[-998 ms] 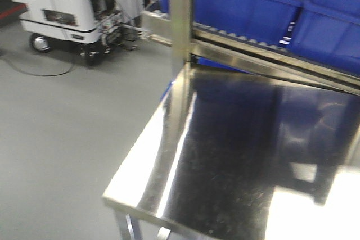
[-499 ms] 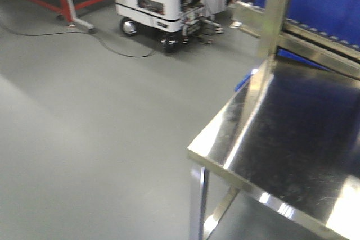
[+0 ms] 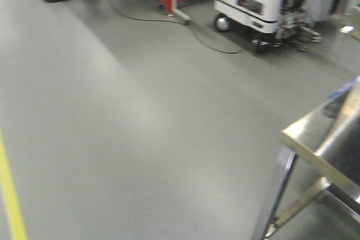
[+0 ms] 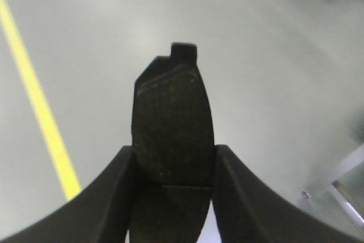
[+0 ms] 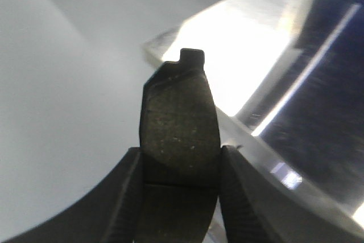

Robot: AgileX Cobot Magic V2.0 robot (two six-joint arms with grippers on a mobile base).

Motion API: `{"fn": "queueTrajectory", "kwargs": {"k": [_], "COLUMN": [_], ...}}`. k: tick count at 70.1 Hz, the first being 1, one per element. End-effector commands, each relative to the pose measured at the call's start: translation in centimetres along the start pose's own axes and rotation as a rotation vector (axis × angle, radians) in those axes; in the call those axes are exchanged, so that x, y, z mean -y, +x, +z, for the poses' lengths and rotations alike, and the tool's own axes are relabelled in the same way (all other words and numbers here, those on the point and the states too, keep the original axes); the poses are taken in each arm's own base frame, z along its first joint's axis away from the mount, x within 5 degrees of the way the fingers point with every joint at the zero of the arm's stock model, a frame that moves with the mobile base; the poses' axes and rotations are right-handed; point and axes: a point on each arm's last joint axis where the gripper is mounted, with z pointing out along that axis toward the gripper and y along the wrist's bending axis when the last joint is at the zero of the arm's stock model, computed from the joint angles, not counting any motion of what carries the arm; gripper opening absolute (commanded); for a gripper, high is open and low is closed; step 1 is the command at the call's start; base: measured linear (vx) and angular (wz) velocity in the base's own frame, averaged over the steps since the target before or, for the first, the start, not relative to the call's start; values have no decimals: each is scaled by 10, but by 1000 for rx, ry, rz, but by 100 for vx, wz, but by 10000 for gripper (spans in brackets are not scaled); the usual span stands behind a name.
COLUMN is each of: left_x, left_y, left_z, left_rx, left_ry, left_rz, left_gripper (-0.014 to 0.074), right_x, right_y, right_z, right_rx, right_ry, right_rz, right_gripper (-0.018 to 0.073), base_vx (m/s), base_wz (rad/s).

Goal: Move and align brake pads A on conveyor
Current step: 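Turn the base away from the steel table toward the aisle, then drive along the yellow floor line holding both brake pads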

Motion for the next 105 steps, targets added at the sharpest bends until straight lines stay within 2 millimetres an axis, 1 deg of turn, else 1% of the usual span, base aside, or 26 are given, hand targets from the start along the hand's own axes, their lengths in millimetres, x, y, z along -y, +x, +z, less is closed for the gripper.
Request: {"fn": "queueTrajectory", "kwargs": {"k": [1,29,55,73,105], "left_x": [3,3,3,3,3], "left_y": [-14,-14,-14,-14,-14], "left_z": [-5,-5,-5,-5,-5], "left_rx": [100,100,100,100,100], "left_ry": [25,25,25,25,25], "left_rz": [6,6,6,6,6], "left_gripper": [-6,-6,-6,-6,-6], "right_x": [0,0,0,0,0], "right_y": [-16,-16,-16,-16,-16], "right_z": [-3,-3,-3,-3,-3], "right_rx": [107,105,105,105,105], "right_ry": [2,2,2,1,-1], "right_rz": [-18,-18,-18,-18,-19], "right_gripper": [-7,-7,-7,-7,-7], "base_vx": [-21,-20,-15,-6,7], "base_wz": [80,76,54,26,3]}}
